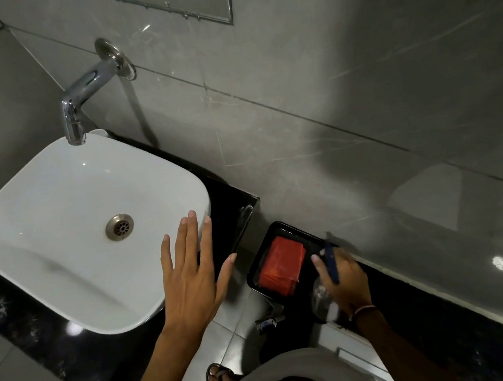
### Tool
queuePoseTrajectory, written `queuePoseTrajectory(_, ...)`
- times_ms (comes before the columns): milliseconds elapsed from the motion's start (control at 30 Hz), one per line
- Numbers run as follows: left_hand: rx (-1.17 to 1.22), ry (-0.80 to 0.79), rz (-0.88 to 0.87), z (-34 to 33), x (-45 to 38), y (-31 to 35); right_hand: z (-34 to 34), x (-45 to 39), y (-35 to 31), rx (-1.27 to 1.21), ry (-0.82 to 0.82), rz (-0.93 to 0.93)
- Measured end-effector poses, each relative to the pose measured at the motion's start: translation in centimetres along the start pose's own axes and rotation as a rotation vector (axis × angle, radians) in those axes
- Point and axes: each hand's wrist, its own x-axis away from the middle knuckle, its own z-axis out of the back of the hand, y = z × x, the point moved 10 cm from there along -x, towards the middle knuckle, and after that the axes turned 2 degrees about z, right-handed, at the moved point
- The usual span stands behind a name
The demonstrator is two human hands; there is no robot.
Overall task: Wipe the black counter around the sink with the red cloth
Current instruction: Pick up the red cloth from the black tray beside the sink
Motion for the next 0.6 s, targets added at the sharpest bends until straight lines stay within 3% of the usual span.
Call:
queuePoseTrajectory(300,-0.031,-0.008,-0.018,-0.1,-0.7,-0.1,0.0,-1.8,2.8,-0.105,-0.005,-0.084)
queuePoseTrajectory(500,-0.056,-0.018,-0.004,0.0,-1.3,-0.9,-2.1,6.7,7.3,-0.302,0.083,-0.488)
queuePoseTrajectory(533,-0.059,-0.019,0.011,0.1,-1.3,-1.3,-3.4,8.9,7.9,-0.349,0.044,-0.583)
queuePoseTrajectory(600,-0.063,-0.020,0.033,0.1,-1.3,-1.9,-7.5,11.8,7.2,-0.443,-0.207,-0.696)
